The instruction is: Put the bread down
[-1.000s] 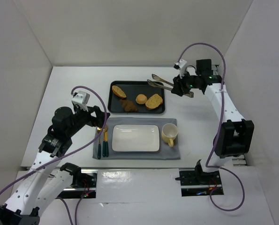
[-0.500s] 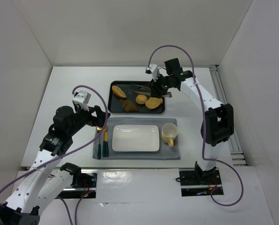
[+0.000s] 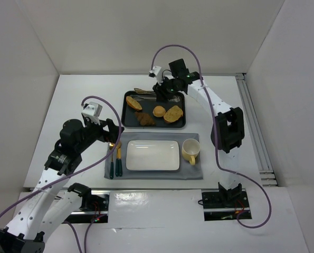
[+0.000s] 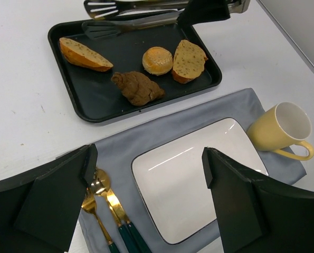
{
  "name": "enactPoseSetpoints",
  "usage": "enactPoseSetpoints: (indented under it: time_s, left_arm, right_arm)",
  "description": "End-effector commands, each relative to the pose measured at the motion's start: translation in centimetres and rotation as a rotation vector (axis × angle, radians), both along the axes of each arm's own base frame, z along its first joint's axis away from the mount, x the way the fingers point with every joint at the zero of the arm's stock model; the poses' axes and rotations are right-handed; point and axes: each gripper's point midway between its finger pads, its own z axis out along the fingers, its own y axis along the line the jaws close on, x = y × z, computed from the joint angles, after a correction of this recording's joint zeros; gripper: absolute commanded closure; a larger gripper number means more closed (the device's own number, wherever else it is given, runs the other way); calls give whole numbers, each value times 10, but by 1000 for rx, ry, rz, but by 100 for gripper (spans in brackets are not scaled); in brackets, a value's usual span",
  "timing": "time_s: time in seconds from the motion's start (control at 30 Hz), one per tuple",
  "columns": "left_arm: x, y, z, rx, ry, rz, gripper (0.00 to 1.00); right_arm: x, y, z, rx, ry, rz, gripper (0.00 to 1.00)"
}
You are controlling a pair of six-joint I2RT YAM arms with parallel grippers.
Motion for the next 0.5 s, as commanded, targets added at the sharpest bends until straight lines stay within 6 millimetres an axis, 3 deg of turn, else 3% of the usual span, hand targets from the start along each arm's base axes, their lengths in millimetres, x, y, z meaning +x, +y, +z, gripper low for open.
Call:
enactPoseSetpoints:
  time_s: [0.0, 0.03, 0.37, 0.47]
  left_arm:
    - [4, 2, 24, -8, -84, 7, 0]
    - [5, 4, 24, -6, -84, 18, 0]
    - [3, 4, 27, -9, -93, 18, 0]
    - [2, 4, 29, -12, -102, 18, 0]
  right_arm:
    - [-8, 24, 10, 13, -3, 45, 48]
    - [-4, 25, 1, 1, 6, 39, 48]
    - [-14, 56, -25, -26, 35, 82, 48]
    - [-8, 57, -32, -47, 6, 53, 48]
